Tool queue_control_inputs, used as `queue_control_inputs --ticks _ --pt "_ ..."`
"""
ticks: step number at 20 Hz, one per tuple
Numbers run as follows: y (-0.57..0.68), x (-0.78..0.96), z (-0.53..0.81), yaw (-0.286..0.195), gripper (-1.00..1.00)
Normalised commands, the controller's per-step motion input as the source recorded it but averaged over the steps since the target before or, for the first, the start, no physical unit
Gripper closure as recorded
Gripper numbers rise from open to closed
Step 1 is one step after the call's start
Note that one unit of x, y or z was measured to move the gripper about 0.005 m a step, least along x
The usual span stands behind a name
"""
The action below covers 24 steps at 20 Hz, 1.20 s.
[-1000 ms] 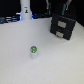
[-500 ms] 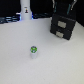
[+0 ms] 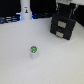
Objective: Open the kcup holder, insert the kcup into the holder, and close the kcup holder
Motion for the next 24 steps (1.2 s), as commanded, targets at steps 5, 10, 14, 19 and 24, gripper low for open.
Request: queue_control_inputs --ticks 5,10,14,19,24 --pt "0.29 -0.21 -0.40 -0.122 -1.00" --pt "0.16 -0.34 -0.40 -0.122 -1.00" --pt "0.04 -0.46 -0.41 -0.081 -1.00" --pt "0.02 -0.48 -0.42 -0.031 -1.00" --pt "0.05 -0.34 -0.33 0.002 1.00"
